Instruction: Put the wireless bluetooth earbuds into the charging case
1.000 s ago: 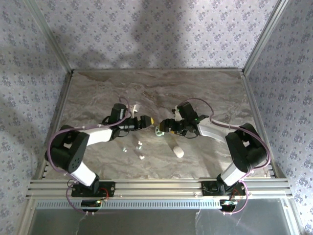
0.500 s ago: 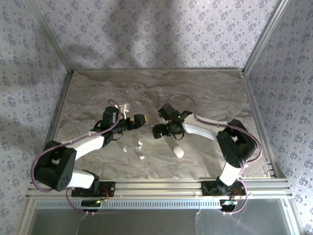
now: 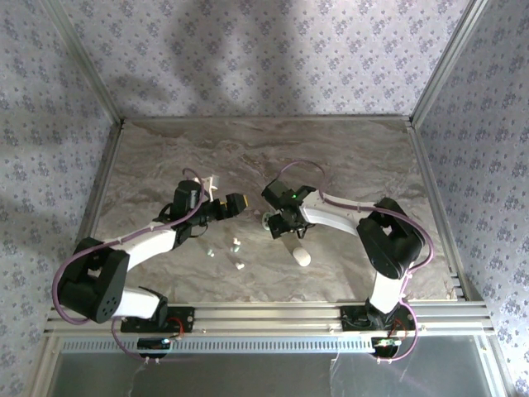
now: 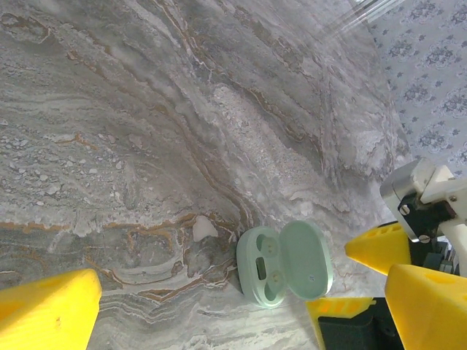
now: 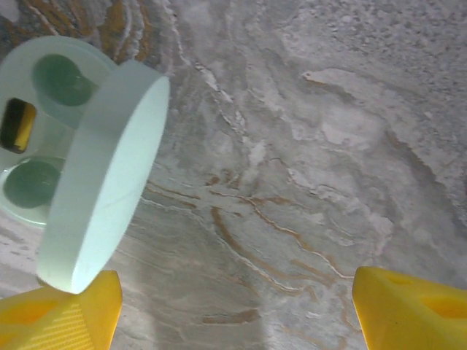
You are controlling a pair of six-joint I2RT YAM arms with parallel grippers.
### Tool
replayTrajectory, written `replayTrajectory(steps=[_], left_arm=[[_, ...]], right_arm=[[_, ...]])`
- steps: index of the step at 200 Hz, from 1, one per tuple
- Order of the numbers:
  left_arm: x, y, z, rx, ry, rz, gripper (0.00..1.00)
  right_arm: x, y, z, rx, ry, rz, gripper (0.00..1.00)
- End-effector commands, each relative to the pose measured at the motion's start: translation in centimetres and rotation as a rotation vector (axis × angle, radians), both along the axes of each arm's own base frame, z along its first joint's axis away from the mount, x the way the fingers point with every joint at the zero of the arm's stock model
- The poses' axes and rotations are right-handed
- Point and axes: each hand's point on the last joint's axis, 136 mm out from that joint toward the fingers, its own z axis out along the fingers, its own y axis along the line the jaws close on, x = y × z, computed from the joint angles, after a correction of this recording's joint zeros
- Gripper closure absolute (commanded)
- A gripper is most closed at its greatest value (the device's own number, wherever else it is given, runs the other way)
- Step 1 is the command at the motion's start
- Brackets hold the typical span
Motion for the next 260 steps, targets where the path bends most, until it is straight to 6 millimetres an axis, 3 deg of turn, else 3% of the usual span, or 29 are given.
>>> replayTrajectory(steps=[1, 100, 131, 170, 260], left_arm=[[-0.1, 0.3, 0.0, 0.010, -0.015, 0.005, 0.00], [-0.1, 0.4, 0.0, 0.009, -0.016, 0.007, 0.00], [0.0, 0.4, -0.3, 0.018, -0.006, 0.010, 0.00], [0.3, 0.3, -1.1, 0.006, 0.029, 0.012, 0.02], [0.8, 0.4, -2.4, -0.068, 0.102, 0.017, 0.27]], right_arm=[[1.2, -0.7, 1.2, -0.044, -0.034, -0.012, 0.16], [2.4, -1.9, 1.5, -0.046, -0.044, -0.044, 0.16], [1.9, 0.7, 2.2, 0.037, -0.050, 0.028, 0.15], [1.7, 5.1, 3.2, 0.247, -0.022, 0.094, 0.25], [2.6, 5.6, 1.7, 0.097, -0.028, 0.109, 0.33]])
